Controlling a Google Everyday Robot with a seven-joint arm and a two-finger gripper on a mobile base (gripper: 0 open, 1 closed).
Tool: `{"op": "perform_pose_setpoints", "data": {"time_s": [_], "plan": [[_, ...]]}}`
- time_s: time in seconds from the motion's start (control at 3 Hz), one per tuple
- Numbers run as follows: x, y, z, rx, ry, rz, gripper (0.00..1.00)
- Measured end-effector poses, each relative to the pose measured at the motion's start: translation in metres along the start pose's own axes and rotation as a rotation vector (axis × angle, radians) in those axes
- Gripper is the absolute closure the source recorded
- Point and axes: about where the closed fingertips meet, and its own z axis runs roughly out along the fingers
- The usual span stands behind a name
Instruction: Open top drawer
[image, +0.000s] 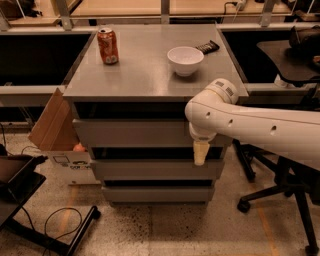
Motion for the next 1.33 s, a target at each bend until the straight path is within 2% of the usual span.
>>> {"op": "perform_pose_setpoints", "data": {"time_s": [0.33, 0.67, 1.0, 1.33], "plan": [[-0.003, 0.001, 0.012, 0.005, -0.009, 0.028, 0.0], [-0.007, 0.01, 0.027, -0.005, -0.024, 0.065, 0.18], [-0.01, 0.022, 0.04, -0.027, -0.043, 0.101, 0.41], [-0.01, 0.026, 0.041, -0.034, -0.047, 0.109, 0.64]]}}
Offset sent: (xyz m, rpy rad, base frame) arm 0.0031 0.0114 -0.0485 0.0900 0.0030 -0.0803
